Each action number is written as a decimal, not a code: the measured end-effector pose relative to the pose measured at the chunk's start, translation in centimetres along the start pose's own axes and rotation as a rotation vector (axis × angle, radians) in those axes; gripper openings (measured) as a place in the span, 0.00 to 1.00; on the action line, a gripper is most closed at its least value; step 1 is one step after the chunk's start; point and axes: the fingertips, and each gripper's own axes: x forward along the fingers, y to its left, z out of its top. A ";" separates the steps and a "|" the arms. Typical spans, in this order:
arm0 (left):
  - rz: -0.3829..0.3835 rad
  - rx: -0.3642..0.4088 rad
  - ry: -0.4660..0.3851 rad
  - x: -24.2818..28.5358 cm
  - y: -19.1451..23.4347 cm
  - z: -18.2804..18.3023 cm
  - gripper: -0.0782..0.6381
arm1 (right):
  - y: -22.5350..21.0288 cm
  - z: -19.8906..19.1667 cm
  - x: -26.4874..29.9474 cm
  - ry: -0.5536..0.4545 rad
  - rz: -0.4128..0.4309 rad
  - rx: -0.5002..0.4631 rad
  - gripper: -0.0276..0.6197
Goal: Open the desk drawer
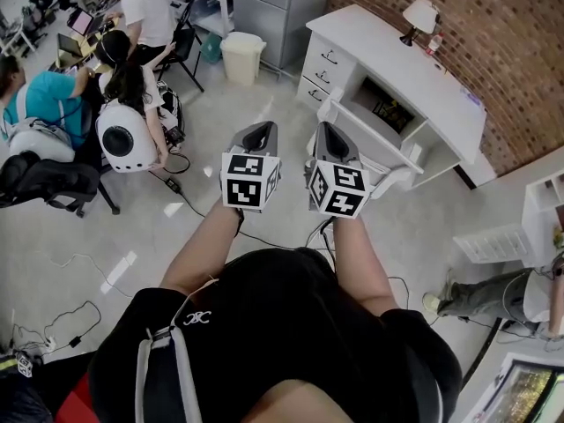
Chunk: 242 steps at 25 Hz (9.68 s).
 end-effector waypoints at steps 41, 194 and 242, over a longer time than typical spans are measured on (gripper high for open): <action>0.018 0.001 0.116 41.0 14.8 6.1 0.11 | -18.7 3.8 42.1 0.029 0.004 0.045 0.04; -0.368 -0.106 0.491 88.1 22.6 -26.4 0.10 | -39.3 -29.5 62.4 0.394 -0.559 0.503 0.04; -0.707 0.178 0.121 72.4 4.2 17.9 0.11 | -40.0 9.5 51.0 -0.067 -0.695 0.240 0.04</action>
